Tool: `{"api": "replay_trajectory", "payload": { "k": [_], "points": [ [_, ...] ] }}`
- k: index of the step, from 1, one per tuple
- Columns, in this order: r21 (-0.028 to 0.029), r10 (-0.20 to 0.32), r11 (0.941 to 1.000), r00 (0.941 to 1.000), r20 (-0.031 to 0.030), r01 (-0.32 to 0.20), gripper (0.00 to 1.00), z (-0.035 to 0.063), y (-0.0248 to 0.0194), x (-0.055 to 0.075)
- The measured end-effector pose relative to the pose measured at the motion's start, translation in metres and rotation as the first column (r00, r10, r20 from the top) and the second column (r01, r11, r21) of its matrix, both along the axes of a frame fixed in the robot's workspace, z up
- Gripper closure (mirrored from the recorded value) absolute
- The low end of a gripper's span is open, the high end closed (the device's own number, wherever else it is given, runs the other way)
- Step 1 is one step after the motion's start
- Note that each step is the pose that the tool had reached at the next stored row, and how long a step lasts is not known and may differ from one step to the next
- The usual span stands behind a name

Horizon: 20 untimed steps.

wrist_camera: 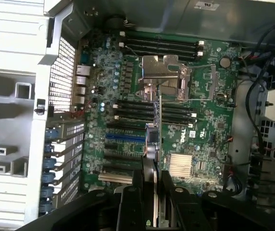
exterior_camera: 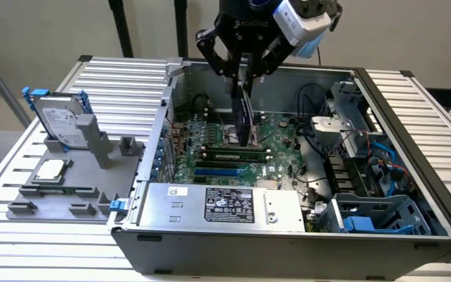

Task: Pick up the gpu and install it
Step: 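Insert the gpu into the slot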

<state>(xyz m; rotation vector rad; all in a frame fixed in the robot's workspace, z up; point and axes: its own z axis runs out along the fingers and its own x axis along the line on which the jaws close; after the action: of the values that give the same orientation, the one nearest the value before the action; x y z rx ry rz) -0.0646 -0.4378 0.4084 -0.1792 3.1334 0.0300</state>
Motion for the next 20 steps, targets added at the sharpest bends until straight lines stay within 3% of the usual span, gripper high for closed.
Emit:
{"api": "replay_trajectory", "payload": {
  "k": [5, 10, 16, 20],
  "points": [
    [0.0002, 0.09, 0.996, 0.996, 0.0, -0.09, 1.0, -0.0006, 0.0, 0.0],
    [0.0001, 0.181, 0.9836, 0.9836, 0.0005, -0.181, 1.0, -0.0015, 0.0, 0.0],
    [-0.0011, 0.286, 0.9582, 0.9582, 0.0051, -0.286, 1.0, -0.0036, 0.0, 0.0],
    [-0.0025, 0.356, 0.9346, 0.9346, 0.0095, -0.356, 1.0, -0.0053, 0.0, 0.0]
  ]
}}
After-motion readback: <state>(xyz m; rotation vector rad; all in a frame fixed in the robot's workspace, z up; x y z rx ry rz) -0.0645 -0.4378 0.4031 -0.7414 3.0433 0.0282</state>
